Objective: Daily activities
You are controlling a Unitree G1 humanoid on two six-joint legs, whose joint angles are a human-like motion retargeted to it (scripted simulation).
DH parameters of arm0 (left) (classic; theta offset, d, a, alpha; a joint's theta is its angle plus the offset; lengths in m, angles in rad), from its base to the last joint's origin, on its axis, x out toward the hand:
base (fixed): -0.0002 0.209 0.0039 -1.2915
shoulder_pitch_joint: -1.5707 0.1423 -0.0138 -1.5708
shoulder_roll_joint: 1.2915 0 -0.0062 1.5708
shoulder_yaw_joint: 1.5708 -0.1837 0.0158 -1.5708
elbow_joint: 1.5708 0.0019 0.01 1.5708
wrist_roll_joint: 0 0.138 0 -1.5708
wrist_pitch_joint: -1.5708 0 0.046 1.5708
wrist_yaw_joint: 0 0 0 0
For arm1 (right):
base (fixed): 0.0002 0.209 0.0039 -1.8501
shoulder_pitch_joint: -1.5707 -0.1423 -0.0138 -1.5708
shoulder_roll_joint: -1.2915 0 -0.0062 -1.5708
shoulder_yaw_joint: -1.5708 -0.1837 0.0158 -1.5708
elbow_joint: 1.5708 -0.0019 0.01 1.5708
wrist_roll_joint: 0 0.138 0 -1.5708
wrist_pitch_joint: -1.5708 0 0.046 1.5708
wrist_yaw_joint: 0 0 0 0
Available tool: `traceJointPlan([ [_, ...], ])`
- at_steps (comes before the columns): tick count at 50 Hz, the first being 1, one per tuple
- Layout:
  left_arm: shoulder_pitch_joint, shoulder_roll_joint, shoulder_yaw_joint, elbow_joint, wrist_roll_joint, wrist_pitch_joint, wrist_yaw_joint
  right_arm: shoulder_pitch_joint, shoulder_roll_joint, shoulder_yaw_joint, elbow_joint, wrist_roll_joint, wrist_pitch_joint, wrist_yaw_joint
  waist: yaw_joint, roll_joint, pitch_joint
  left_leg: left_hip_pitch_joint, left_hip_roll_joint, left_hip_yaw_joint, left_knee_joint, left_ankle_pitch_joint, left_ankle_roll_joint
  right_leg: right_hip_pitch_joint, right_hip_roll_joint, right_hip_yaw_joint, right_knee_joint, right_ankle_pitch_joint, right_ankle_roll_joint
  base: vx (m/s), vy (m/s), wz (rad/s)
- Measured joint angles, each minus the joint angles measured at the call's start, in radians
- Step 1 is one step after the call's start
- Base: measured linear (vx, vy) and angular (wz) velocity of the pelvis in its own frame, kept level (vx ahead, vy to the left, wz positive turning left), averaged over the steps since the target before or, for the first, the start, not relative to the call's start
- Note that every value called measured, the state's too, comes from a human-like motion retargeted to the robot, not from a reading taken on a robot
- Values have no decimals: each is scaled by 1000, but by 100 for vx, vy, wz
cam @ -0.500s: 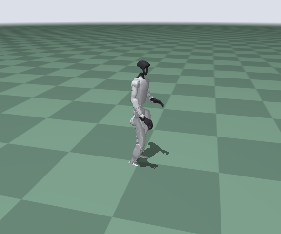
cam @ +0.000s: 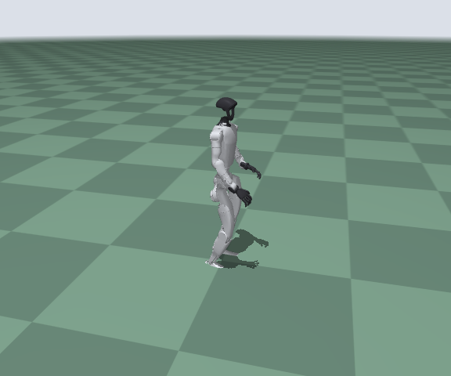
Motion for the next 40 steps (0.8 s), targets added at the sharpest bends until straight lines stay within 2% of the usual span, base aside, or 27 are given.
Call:
traceJointPlan([
  [8, -102, -81, -125, 219, 50, 41, 6, -33, 3, 18, 13, 12, 14, 24, -63, -26, 14, 12, -64, -13, -51, 31, 5, -79, -67, 21, 169, -46, -5, -5, 10, 30],
  [12, -140, -111, -156, 263, 52, 50, 30, -36, 4, 7, 23, 23, 24, 24, -82, -44, 11, 12, -98, -31, -89, 61, 10, -104, -76, 45, 236, -117, -13, -5, 6, 33],
  [18, -173, -128, -168, 280, 34, 53, 71, -27, 4, -24, 29, 38, 36, 8, -84, -66, 0, 18, -134, -59, -140, 104, 18, -85, -78, 68, 288, -151, -15, -6, 2, 23],
  [30, -194, -150, -160, 331, 18, 81, 106, 7, -9, -100, -19, 90, 42, -7, -55, -93, 8, 18, -157, -80, -127, 140, 36, 57, -27, 157, 224, -181, -21, -9, -4, 3],
  [34, -215, -178, -167, 389, 19, 97, 107, -2, -26, -129, -41, 115, 47, -2, -38, -44, 33, -21, -95, -67, -34, 100, 30, 112, 46, 166, 120, -168, -48, -14, -7, -22],
  [40, -216, -210, -180, 456, 24, 121, 113, 8, -31, -148, -44, 135, 52, -13, -50, -46, 58, -91, -87, -42, 85, 75, 31, 107, 57, 193, 114, -199, -63, -19, -8, -9],
])
